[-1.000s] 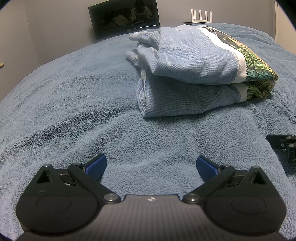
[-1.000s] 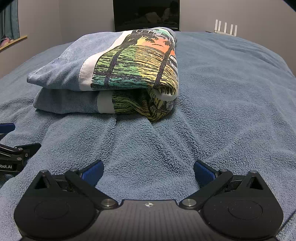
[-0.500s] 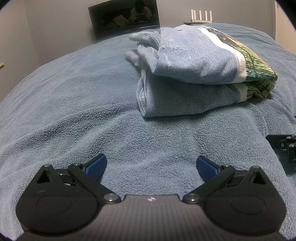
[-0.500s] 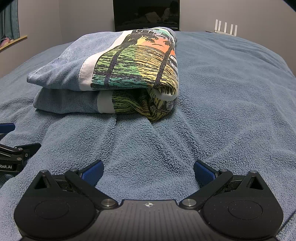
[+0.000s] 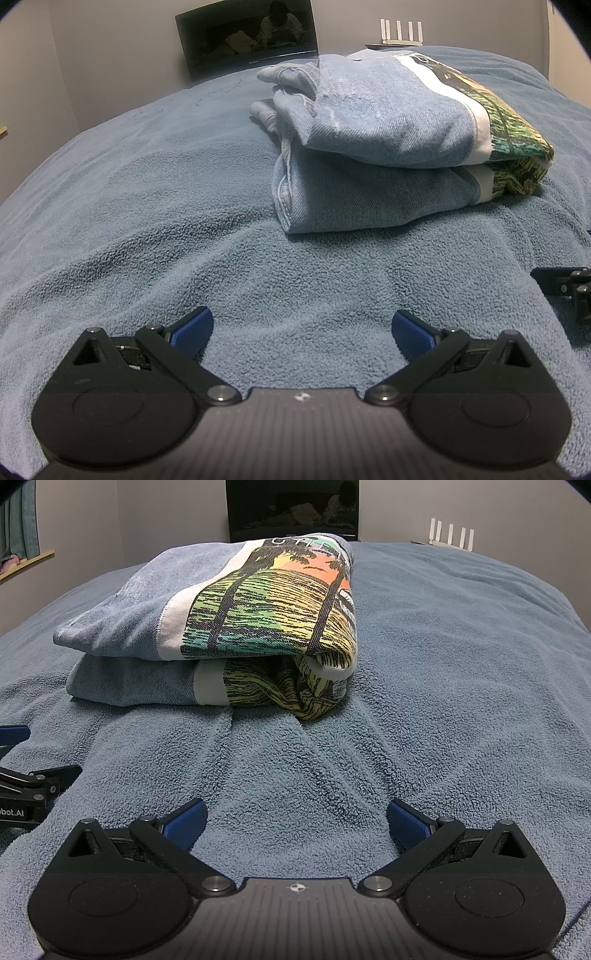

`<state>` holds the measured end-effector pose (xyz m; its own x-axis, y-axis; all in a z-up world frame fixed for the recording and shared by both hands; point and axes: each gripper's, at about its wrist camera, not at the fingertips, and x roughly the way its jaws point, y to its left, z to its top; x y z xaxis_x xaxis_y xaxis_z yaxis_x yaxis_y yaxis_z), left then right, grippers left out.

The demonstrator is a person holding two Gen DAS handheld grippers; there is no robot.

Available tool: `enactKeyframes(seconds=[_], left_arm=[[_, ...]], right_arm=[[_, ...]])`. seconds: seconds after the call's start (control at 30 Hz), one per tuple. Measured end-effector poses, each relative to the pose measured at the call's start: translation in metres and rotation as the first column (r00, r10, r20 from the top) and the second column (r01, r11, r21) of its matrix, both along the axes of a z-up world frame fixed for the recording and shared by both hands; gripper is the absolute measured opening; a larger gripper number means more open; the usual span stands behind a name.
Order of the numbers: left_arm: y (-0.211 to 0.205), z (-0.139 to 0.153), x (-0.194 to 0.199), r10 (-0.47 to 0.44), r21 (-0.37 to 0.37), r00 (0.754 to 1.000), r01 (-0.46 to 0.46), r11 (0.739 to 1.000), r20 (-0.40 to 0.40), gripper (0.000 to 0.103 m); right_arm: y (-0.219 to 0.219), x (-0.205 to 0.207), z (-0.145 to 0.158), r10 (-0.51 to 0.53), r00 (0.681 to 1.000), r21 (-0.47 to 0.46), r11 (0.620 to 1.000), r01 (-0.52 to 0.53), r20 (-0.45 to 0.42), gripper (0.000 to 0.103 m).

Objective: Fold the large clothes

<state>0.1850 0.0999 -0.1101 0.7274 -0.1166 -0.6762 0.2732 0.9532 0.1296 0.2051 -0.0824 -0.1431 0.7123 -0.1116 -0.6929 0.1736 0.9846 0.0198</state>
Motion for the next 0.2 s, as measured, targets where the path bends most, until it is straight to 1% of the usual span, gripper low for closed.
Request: enactKeyframes(seconds=[0.2], left_arm=[[0.0004, -0.0002, 0.0015, 0.001, -0.005, 1.0, -0.001, 1.0, -0.004, 0.103]], right_arm=[[-0.0001, -0.0002, 0.0002, 0.0, 1.0, 0.0, 1.0, 0.0, 0.0, 0.103]])
